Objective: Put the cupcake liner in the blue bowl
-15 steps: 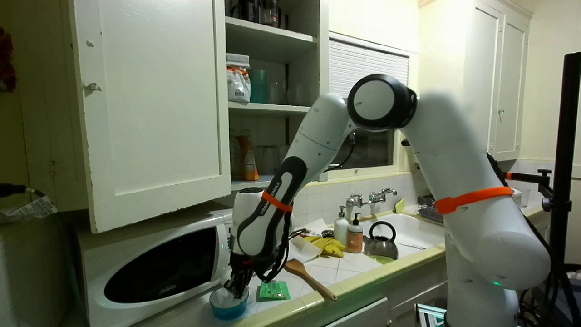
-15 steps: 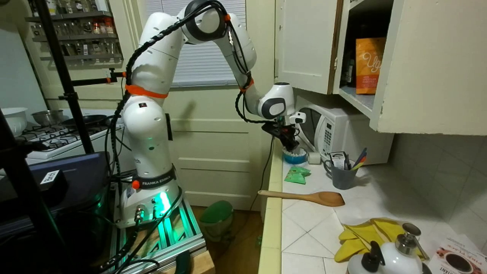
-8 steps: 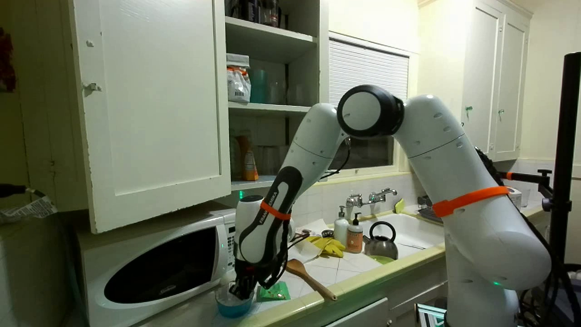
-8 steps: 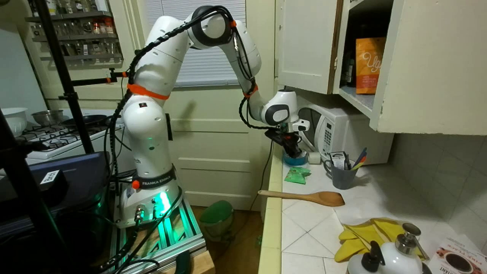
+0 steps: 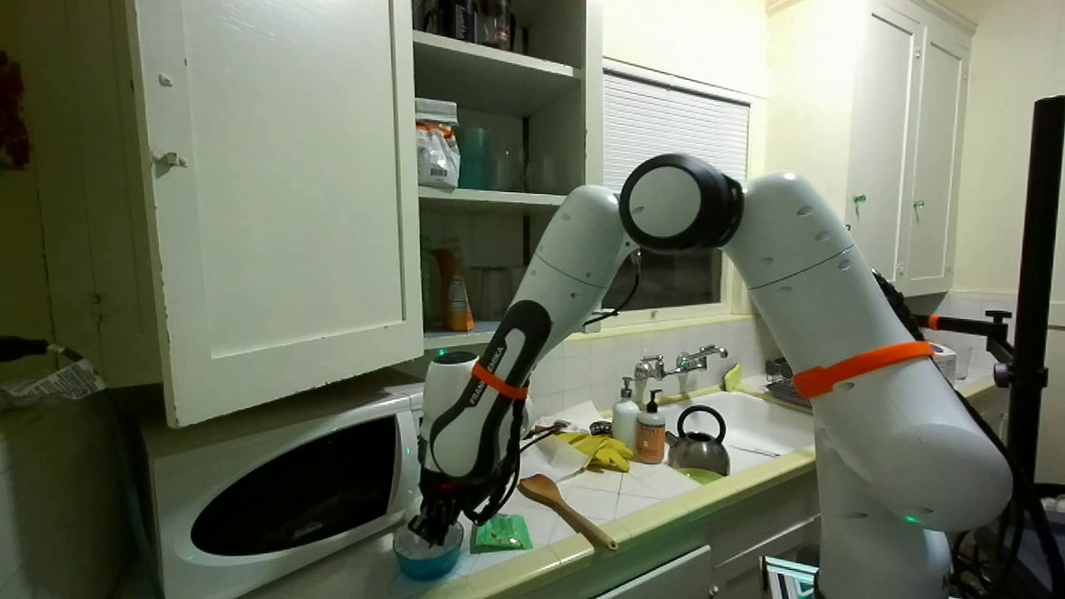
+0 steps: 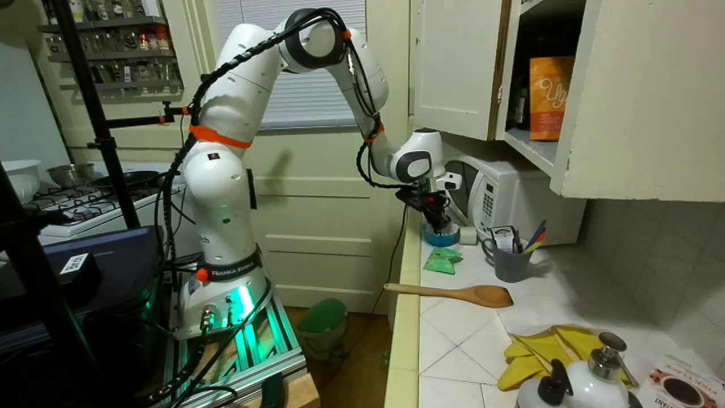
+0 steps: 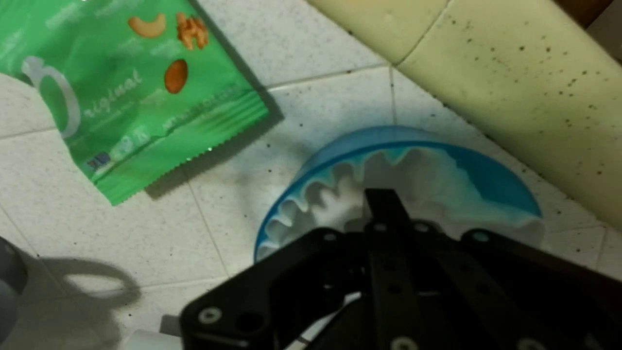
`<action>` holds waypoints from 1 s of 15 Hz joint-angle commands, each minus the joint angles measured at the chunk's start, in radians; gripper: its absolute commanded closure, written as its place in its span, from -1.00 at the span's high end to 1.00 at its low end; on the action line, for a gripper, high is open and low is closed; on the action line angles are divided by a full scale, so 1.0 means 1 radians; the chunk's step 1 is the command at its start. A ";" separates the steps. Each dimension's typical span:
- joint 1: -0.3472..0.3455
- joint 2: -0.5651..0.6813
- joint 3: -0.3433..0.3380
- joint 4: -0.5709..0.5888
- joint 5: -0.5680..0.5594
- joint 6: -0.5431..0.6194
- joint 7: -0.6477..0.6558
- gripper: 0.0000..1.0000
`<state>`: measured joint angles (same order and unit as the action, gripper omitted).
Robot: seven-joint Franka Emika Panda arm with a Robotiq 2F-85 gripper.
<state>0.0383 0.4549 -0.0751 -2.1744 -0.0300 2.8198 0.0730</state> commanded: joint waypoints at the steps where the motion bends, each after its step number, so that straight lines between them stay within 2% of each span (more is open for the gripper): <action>1: 0.025 -0.078 -0.002 -0.074 -0.026 0.034 0.013 -1.00; 4: 0.070 -0.142 -0.044 -0.139 -0.088 0.122 0.041 -1.00; 7: 0.067 -0.239 -0.031 -0.232 -0.097 0.179 0.018 -1.00; 9: 0.061 -0.333 -0.021 -0.333 -0.091 0.226 0.019 -1.00; 13: 0.184 -0.501 -0.249 -0.509 -0.255 0.442 0.226 -1.00; 14: 0.182 -0.522 -0.293 -0.531 -0.263 0.471 0.241 -1.00; 15: 0.150 -0.532 -0.305 -0.543 -0.245 0.483 0.233 -1.00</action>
<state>0.1929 0.0254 -0.2858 -2.6176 -0.2438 3.2505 0.2547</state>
